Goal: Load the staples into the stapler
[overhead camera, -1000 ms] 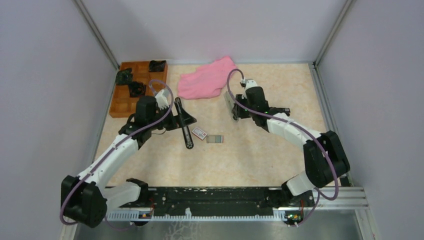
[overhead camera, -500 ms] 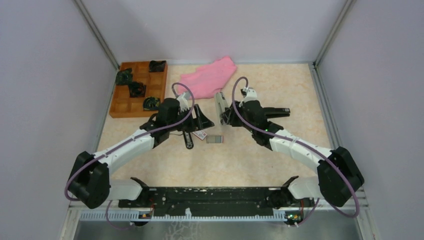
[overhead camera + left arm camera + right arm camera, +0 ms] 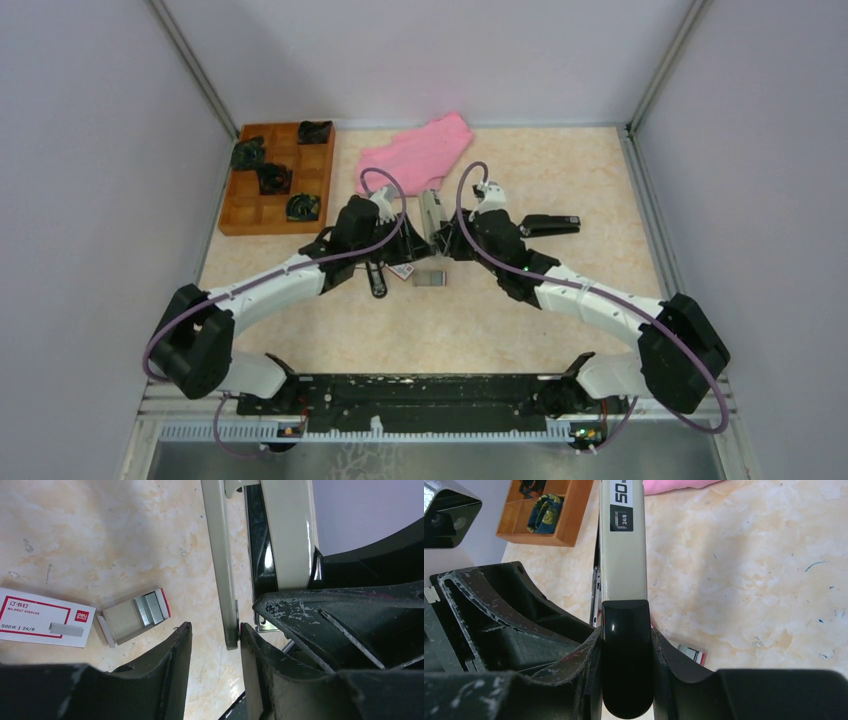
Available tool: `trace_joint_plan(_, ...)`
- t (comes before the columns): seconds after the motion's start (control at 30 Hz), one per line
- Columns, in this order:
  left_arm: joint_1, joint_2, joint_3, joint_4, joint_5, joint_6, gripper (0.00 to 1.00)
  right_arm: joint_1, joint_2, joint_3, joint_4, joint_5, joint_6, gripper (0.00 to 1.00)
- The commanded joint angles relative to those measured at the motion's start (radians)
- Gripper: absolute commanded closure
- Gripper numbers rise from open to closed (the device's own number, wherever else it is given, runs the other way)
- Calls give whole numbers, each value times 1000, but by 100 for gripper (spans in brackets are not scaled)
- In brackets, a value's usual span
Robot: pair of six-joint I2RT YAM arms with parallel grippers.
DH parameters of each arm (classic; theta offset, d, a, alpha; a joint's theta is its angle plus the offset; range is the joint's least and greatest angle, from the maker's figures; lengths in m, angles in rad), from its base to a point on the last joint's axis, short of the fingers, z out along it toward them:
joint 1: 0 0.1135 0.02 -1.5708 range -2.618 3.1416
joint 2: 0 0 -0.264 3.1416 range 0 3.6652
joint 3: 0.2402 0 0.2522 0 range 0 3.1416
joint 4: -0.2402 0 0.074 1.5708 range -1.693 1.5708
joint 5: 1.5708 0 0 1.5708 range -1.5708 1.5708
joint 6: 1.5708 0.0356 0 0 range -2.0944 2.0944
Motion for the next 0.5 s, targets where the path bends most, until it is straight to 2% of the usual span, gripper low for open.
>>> trace_joint_plan(0.0, -8, 4, 28, 36, -65, -6, 56, 38, -82, 21, 128, 42, 18, 100)
trace_joint_plan(0.3, -21, 26, 7, 103, -78, -56, 68, 68, -87, 2, 158, 36, 45, 100)
trace_joint_plan(0.37, -21, 27, -7, 120, -79, -69, 74, 68, -87, 2, 154, 24, 47, 100)
trace_joint_plan(0.47, -21, 23, -27, 133, -92, -76, 91, 68, -94, 7, 132, 16, 47, 100)
